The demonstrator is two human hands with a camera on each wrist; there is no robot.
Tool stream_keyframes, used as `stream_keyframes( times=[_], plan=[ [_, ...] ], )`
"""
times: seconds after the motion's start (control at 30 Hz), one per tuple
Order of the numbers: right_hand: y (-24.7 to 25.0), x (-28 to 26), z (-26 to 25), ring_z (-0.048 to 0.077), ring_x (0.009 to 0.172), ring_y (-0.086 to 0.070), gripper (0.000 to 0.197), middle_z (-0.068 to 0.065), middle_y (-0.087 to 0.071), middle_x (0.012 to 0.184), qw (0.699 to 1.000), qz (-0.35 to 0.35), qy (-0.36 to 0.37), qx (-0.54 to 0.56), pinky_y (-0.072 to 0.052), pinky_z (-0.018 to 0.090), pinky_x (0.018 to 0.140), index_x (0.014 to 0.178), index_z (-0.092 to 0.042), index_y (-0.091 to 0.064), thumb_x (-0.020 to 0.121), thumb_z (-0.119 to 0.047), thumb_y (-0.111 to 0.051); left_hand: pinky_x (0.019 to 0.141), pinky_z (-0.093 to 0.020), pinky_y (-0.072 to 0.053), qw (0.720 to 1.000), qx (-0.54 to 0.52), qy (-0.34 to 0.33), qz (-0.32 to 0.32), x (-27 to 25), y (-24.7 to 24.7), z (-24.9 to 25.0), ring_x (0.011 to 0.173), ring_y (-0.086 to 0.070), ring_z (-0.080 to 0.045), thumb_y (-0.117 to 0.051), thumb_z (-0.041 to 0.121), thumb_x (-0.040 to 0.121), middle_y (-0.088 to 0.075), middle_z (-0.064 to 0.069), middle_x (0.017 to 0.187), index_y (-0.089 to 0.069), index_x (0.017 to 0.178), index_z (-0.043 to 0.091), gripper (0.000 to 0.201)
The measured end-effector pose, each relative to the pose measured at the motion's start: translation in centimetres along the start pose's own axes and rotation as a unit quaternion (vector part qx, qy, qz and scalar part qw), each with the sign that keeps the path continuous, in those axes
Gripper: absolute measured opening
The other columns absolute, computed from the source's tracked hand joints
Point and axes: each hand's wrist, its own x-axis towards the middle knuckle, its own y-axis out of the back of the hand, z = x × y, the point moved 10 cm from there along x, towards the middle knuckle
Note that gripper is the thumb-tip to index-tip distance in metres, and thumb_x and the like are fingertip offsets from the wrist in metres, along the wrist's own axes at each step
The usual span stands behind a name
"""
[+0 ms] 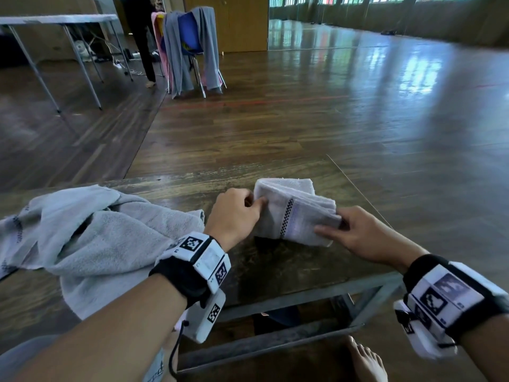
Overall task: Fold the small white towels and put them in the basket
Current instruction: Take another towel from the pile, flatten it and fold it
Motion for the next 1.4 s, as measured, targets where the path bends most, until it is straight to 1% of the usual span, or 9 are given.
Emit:
stream_keyframes(
  times=[0.1, 0.27, 0.53, 0.7, 0.87, 1.03, 1.13, 1.27, 1.4],
  plan=[
    [-0.7, 0.0, 0.5, 0.012, 0.077, -0.074, 0.029, -0.002, -0.078, 0.083, 0.994, -0.042, -0.042, 0.087, -0.056, 0.025, 0.064, 0.093, -0.011, -0.073, 0.085, -0.039, -0.074, 0.054, -0.029, -0.044, 0.988, 0.022, 0.113, -0.101, -0.1, -2.0, -2.6, 0.055, -0.058, -0.022, -0.062, 0.040, 0.088, -0.057, -0.002, 0.057, -0.053, 0.060, 0.010, 0.042],
    [-3.2, 0.0, 3.3, 0.028, 0.079, -0.076, 0.022, 0.016, -0.077, 0.095, 0.976, -0.102, -0.166, 0.099, -0.063, 0.038, 0.069, 0.107, -0.008, -0.069, 0.096, -0.027, -0.068, 0.064, -0.031, -0.051, 0.960, 0.042, 0.198, -0.194, -1.4, -4.3, -4.6, 0.066, -0.060, -0.025, -0.064, 0.038, 0.082, -0.058, -0.004, 0.069, -0.057, 0.074, 0.009, 0.031],
    [-0.8, 3.0, 3.9, 0.008, 0.068, -0.074, 0.014, 0.000, -0.075, 0.090, 0.981, 0.059, -0.159, 0.092, -0.055, 0.022, 0.052, 0.105, -0.012, -0.070, 0.095, -0.020, -0.065, 0.052, -0.029, -0.035, 0.991, 0.050, 0.121, -0.019, 0.6, -2.8, -2.4, 0.066, -0.058, -0.019, -0.054, 0.040, 0.095, -0.060, -0.002, 0.070, -0.051, 0.066, 0.014, 0.039],
    [-0.9, 3.5, 4.7, 0.012, 0.075, -0.072, 0.016, 0.001, -0.073, 0.097, 0.978, 0.087, -0.178, 0.062, -0.053, 0.020, 0.046, 0.108, -0.017, -0.069, 0.096, -0.025, -0.063, 0.054, -0.030, -0.029, 0.986, 0.088, 0.141, -0.016, 0.6, -4.3, -2.9, 0.071, -0.050, -0.018, -0.046, 0.039, 0.101, -0.060, -0.005, 0.087, -0.052, 0.083, 0.015, 0.032],
    [-0.4, 3.9, 5.3, 0.013, 0.074, -0.072, 0.011, -0.001, -0.070, 0.095, 0.975, 0.109, -0.187, 0.058, -0.055, 0.024, 0.044, 0.104, -0.022, -0.067, 0.095, -0.028, -0.065, 0.072, -0.037, -0.037, 0.982, 0.098, 0.155, -0.034, 1.0, -5.2, -3.5, 0.093, -0.055, -0.031, -0.042, 0.040, 0.103, -0.061, -0.010, 0.101, -0.052, 0.093, 0.013, 0.031],
    [-0.3, 4.1, 5.5, 0.018, 0.076, -0.073, 0.008, 0.004, -0.070, 0.095, 0.971, 0.118, -0.207, 0.015, -0.056, 0.026, 0.044, 0.091, -0.026, -0.064, 0.095, -0.033, -0.065, 0.069, -0.036, -0.037, 0.981, 0.101, 0.162, -0.033, 1.3, -5.6, -3.7, 0.087, -0.053, -0.029, -0.042, 0.041, 0.103, -0.063, -0.012, 0.103, -0.052, 0.095, 0.011, 0.033],
    [0.1, 4.2, 5.1, 0.019, 0.075, -0.068, 0.025, 0.004, -0.061, 0.099, 0.967, 0.125, -0.215, -0.048, -0.051, 0.026, 0.039, 0.105, -0.016, -0.055, 0.094, -0.036, -0.066, 0.061, -0.033, -0.036, 0.978, 0.070, 0.189, -0.050, 1.4, -5.8, -4.2, 0.085, -0.054, -0.024, -0.048, 0.047, 0.098, -0.063, -0.010, 0.110, -0.053, 0.111, 0.008, 0.041],
    [0.0, 4.9, 2.8, 0.029, 0.090, -0.058, 0.039, 0.007, -0.055, 0.117, 0.949, 0.120, -0.146, -0.252, -0.045, 0.036, 0.067, 0.121, -0.019, -0.040, 0.095, -0.039, -0.060, 0.079, -0.035, -0.047, 0.968, 0.001, 0.238, -0.084, 1.5, -5.9, -4.6, 0.108, -0.058, -0.029, -0.061, 0.041, 0.085, -0.056, -0.012, 0.127, -0.041, 0.134, 0.006, 0.064],
    [-0.9, 5.1, 2.4, 0.022, 0.099, -0.054, 0.025, -0.003, -0.055, 0.114, 0.943, 0.065, -0.136, -0.298, -0.041, 0.037, 0.075, 0.111, -0.024, -0.055, 0.094, -0.042, -0.050, 0.067, -0.039, -0.052, 0.990, 0.008, 0.138, 0.019, 1.5, -2.7, -2.5, 0.081, -0.061, -0.021, -0.063, 0.016, 0.083, -0.062, -0.005, 0.101, -0.042, 0.116, 0.016, 0.040]
  ],
)
